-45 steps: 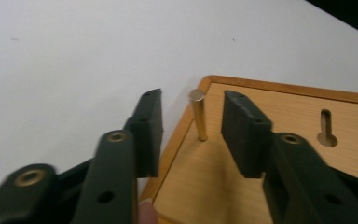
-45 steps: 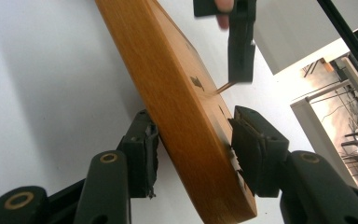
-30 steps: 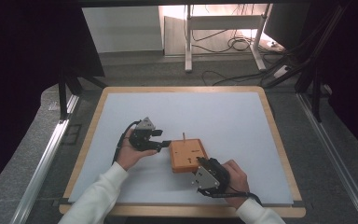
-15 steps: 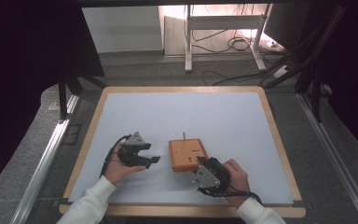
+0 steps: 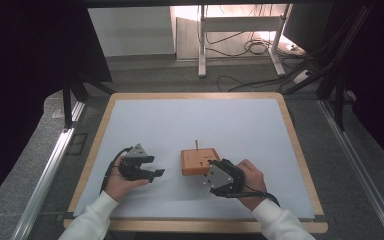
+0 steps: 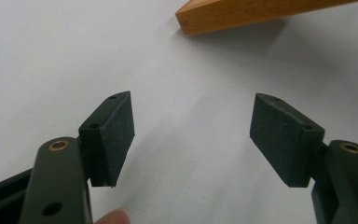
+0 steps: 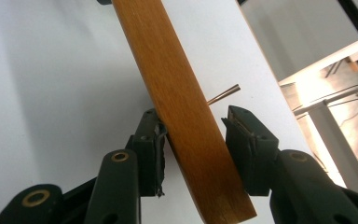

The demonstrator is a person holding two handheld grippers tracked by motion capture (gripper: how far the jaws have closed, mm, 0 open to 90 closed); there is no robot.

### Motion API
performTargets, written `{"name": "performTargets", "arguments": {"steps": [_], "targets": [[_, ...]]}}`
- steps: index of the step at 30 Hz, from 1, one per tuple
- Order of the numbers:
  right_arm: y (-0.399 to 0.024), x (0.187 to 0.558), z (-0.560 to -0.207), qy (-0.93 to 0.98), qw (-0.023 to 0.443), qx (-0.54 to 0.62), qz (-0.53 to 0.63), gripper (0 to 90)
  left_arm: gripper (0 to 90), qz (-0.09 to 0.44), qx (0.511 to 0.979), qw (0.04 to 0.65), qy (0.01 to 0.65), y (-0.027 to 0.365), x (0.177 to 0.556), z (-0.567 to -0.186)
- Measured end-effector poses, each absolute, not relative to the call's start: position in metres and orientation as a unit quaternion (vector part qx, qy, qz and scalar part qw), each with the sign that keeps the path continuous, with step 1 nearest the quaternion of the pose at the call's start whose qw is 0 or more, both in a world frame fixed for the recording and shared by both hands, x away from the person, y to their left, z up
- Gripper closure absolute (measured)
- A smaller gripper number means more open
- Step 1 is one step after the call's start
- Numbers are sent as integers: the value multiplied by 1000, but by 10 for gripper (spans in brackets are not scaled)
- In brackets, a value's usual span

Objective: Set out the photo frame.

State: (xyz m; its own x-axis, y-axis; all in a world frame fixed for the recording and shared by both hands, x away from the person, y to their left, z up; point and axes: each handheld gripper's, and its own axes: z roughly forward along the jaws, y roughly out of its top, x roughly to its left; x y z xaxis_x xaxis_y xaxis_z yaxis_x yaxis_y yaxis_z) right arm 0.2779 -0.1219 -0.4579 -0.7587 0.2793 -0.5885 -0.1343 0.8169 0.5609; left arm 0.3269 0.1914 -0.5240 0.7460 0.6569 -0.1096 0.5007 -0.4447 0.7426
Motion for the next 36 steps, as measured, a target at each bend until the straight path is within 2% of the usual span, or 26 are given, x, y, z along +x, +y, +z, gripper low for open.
{"name": "performTargets", "arguments": {"steps": [16,28,36], "targets": [[-112,308,-433,902,301,51,305,629,298,90,844,403,343,192,327,-524],[-104,320,-424,901,312,47,299,690,299,91,843,404,344,194,328,-524],[-107,325,-413,906,275,48,318,695,299,89,841,405,349,194,328,-524]]}}
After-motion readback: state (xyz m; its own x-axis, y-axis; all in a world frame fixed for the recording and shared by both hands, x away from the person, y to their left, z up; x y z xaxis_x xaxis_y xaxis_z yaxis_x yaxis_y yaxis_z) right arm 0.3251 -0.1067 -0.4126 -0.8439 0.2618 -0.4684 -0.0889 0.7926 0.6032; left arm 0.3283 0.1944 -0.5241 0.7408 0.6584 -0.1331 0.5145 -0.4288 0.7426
